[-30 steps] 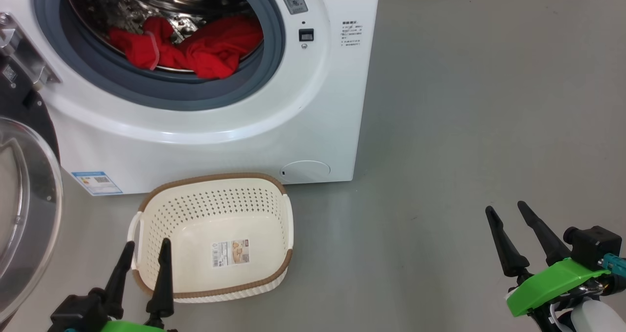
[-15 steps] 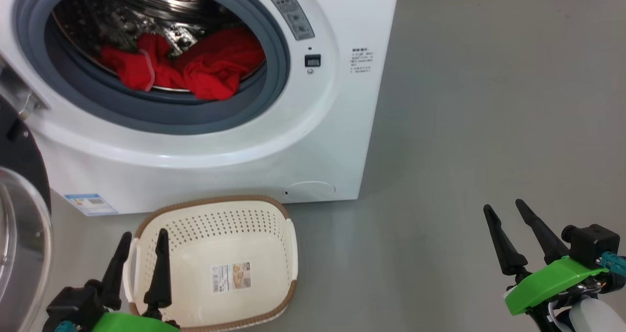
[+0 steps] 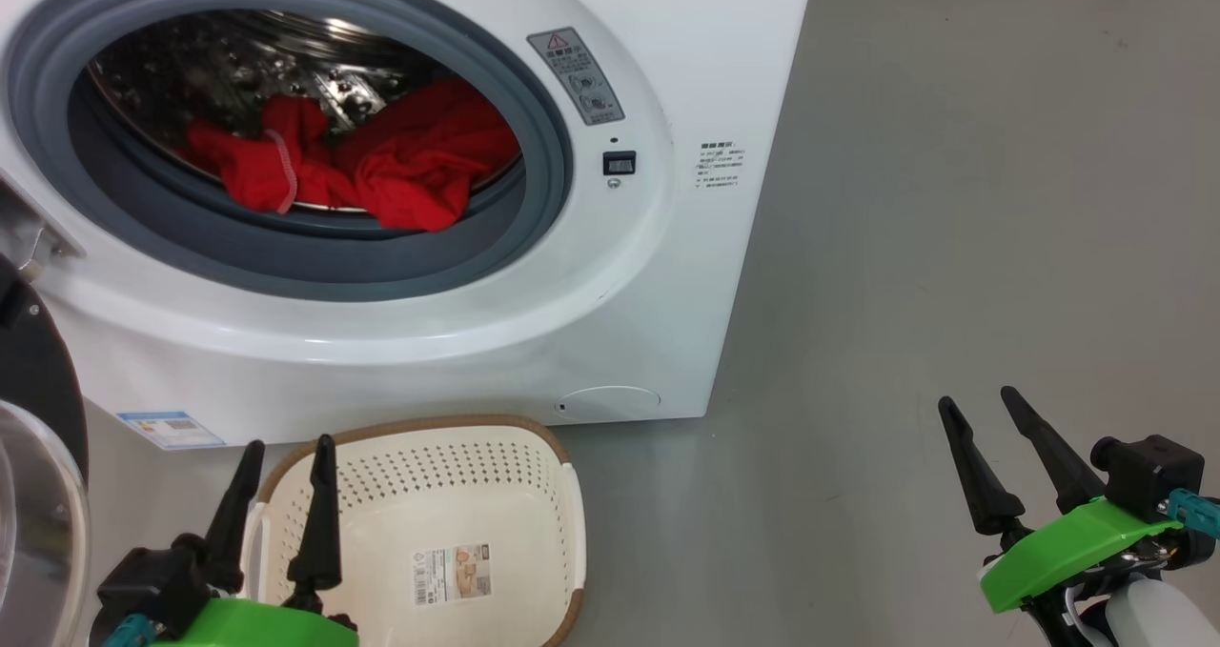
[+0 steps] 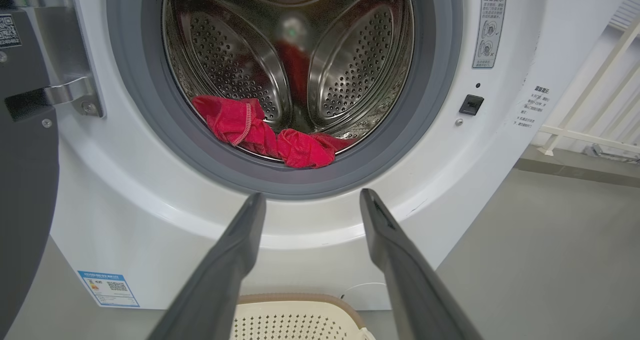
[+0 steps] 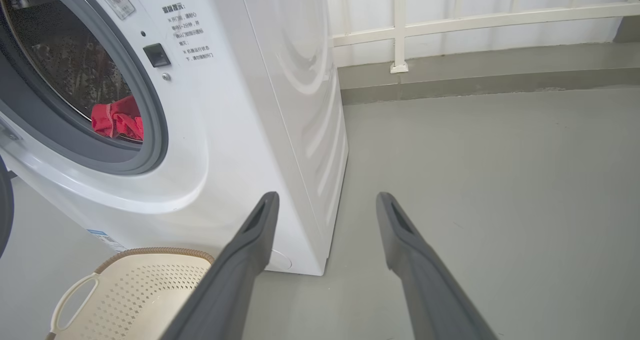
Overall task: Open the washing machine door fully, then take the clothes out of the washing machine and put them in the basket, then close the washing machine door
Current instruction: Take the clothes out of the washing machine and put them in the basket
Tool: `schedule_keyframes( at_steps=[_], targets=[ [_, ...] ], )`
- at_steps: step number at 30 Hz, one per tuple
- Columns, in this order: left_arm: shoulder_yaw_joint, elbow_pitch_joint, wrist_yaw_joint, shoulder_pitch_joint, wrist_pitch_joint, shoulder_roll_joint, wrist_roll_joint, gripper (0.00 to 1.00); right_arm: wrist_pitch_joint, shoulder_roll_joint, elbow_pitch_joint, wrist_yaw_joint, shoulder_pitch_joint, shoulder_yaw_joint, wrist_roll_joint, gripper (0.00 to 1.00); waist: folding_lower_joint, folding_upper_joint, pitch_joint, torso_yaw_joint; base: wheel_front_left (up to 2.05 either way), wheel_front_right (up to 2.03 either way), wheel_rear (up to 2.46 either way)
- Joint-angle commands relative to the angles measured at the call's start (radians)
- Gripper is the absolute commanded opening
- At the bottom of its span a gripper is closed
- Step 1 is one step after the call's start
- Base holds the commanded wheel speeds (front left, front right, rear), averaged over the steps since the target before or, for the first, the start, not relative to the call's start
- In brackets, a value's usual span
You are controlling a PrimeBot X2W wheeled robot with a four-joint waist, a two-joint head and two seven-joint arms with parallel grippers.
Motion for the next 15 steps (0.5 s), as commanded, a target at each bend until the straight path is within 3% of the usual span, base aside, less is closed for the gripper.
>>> schedule_keyframes(
  at_steps=[1,8,15],
  targets=[
    [0.033,-0.017,-0.003,-0.030,-0.005,0.012,0.004,1.00,-0.012,-0.010,-0.021,0.002,-0.023,0.021,-0.008,1.00,0.0000,-0.0001,0.001,0.000,0.00,0.00,0.00],
    [-0.042,0.102,-0.003,-0.136,-0.005,-0.008,-0.023,1.00,-0.012,0.002,-0.017,0.002,-0.034,0.029,-0.006,1.00,0.0000,-0.0001,0.026,0.006,0.00,0.00,0.00],
    [-0.121,0.344,-0.003,-0.402,0.014,-0.002,-0.024,1.00,-0.012,0.015,-0.015,0.002,-0.070,0.051,-0.005,1.00,0.0000,-0.0001,0.074,-0.002,0.00,0.00,0.00]
  ],
)
